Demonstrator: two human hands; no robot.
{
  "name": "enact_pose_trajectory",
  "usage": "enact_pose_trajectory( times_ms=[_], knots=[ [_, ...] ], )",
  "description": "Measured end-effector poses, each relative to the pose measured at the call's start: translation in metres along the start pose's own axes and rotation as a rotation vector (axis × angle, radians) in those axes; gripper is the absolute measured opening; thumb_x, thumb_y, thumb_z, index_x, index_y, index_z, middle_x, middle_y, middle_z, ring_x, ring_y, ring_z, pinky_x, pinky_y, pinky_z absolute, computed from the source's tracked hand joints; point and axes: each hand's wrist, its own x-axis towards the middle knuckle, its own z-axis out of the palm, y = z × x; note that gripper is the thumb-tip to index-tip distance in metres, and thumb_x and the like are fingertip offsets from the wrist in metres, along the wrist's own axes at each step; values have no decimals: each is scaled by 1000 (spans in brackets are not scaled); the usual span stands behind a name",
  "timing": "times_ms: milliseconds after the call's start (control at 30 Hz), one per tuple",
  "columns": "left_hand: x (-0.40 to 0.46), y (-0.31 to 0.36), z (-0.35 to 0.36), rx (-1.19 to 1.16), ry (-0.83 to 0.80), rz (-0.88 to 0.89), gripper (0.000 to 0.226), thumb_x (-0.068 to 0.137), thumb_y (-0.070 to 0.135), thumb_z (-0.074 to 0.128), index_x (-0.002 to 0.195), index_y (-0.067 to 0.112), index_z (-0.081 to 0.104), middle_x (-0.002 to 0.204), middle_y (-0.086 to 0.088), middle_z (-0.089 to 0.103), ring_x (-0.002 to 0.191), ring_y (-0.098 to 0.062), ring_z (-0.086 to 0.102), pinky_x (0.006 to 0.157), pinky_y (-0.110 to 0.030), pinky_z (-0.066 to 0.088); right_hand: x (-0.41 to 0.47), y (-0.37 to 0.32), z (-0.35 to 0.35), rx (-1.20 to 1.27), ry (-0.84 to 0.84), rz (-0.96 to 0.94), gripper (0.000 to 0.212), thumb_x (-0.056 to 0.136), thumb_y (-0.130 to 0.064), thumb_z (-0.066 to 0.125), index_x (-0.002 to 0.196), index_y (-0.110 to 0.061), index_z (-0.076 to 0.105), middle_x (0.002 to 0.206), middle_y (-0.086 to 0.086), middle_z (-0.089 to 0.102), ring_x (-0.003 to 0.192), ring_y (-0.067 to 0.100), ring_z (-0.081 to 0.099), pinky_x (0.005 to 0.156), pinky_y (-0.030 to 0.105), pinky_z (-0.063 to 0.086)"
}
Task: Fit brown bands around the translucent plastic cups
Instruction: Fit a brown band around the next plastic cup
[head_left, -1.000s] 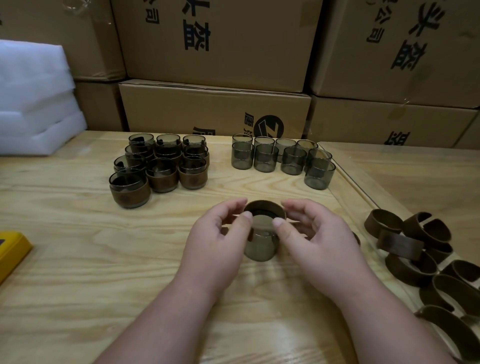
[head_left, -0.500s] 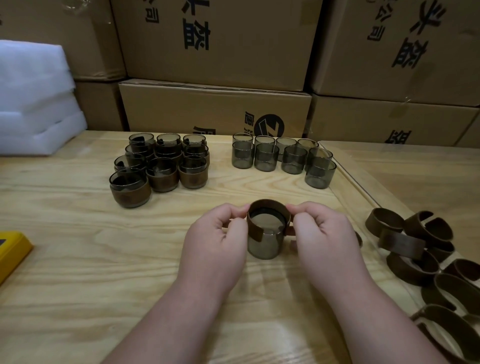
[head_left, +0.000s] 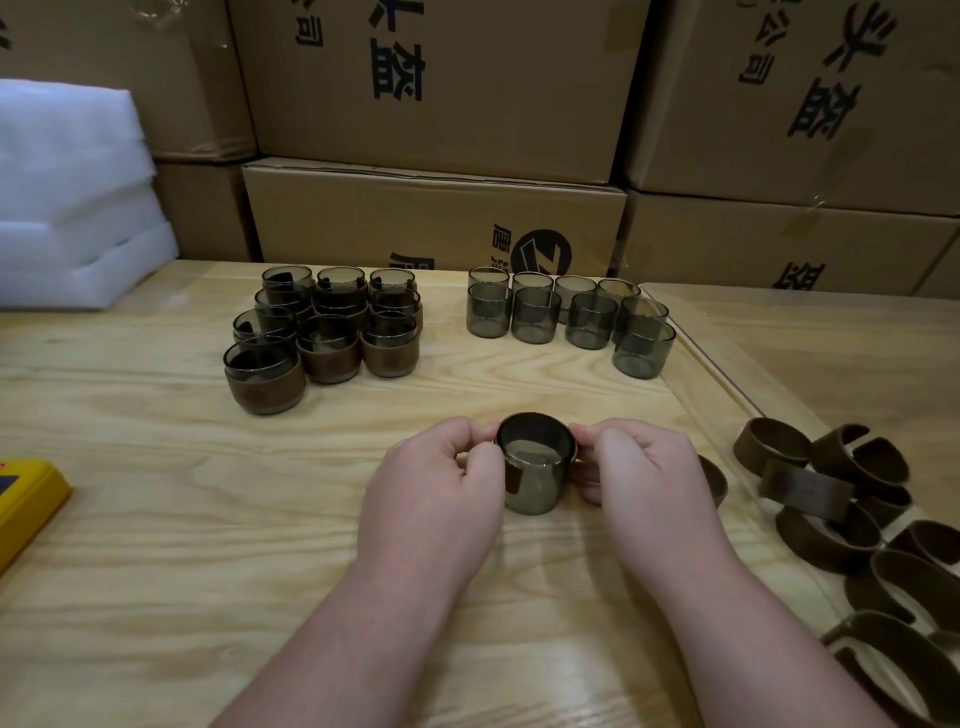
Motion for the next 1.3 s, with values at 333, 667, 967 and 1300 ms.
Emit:
enact_pose_trajectory(
  times_ms=[333,667,967,1300],
  knots=[
    [-2,5,-1,45,-16,-27,35,74,43,41,87,41,73,80,29,71,80,1,64,83,-36,56,-3,-8,2,-3,-11,21,70,57,-53,41,92,3,64,97,24,67,100,43,63,87,63,55],
    [-3,4,-2,75,-30,-9,30,81,42,43,86,36,73,61,14,65,74,-16,64,84,-41,55,-2,-6,0,-33,-26,41,62,62,-45,44,96,2,64,96,22,69,99,41,64,86,62,56],
    [-3,3,-2,85,-35,2,33,80,43,42,83,34,73,60,8,65,73,-20,64,81,-43,56,-2,-6,-1,-94,-18,66,52,69,-38,43,93,4,65,95,21,68,97,40,64,84,61,57],
    [-1,-2,2,331,-41,85,72,81,71,13,95,34,74,77,12,70,97,-16,63,102,-41,38,-1,-1,3,-292,-25,-47,38,96,-53,49,78,-26,69,72,-17,69,72,0,60,60,28,43]
  ],
)
